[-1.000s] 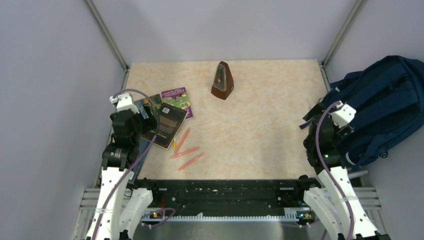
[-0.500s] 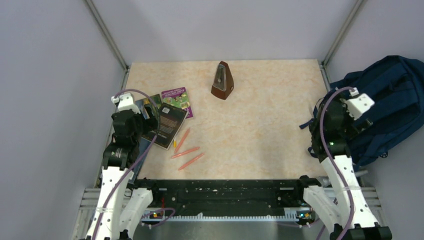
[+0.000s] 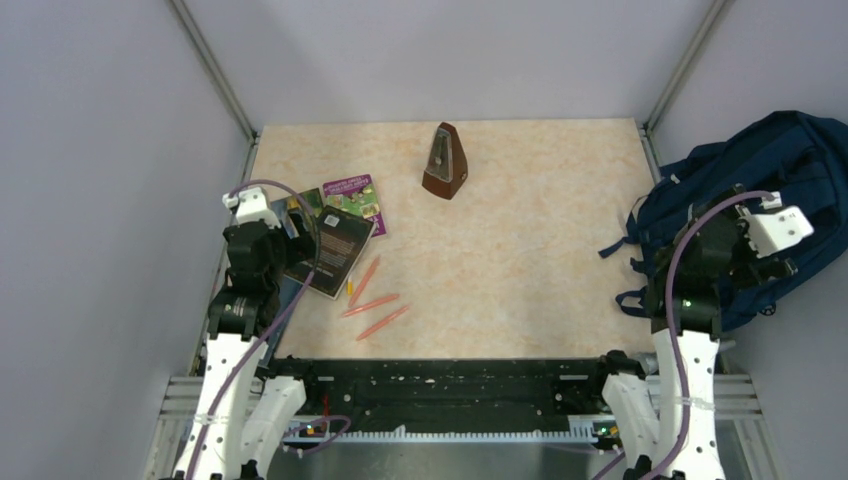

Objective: Pack the student bag
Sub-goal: Move the student bag to the center of the board.

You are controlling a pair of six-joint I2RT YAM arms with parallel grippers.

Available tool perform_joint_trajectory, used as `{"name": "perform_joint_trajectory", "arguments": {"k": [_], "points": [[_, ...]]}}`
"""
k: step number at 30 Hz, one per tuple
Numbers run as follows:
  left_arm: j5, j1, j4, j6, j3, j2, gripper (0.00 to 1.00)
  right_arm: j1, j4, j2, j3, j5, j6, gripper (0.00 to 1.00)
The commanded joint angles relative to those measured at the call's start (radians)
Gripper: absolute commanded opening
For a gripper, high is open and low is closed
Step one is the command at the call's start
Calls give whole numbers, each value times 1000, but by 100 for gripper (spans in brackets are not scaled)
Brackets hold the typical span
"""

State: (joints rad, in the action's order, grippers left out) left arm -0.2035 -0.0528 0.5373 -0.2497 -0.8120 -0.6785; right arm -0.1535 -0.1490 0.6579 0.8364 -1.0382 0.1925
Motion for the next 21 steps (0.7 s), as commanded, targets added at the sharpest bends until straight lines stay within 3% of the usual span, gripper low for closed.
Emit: {"name": "perform_joint_trajectory", "arguments": {"k": [1, 21], "points": [[-14, 7, -53, 15, 3, -1, 98, -52, 21, 22, 22, 100, 7, 99], [77, 7, -46, 15, 5, -2, 98, -229, 12, 142, -12, 397, 148, 99]]}}
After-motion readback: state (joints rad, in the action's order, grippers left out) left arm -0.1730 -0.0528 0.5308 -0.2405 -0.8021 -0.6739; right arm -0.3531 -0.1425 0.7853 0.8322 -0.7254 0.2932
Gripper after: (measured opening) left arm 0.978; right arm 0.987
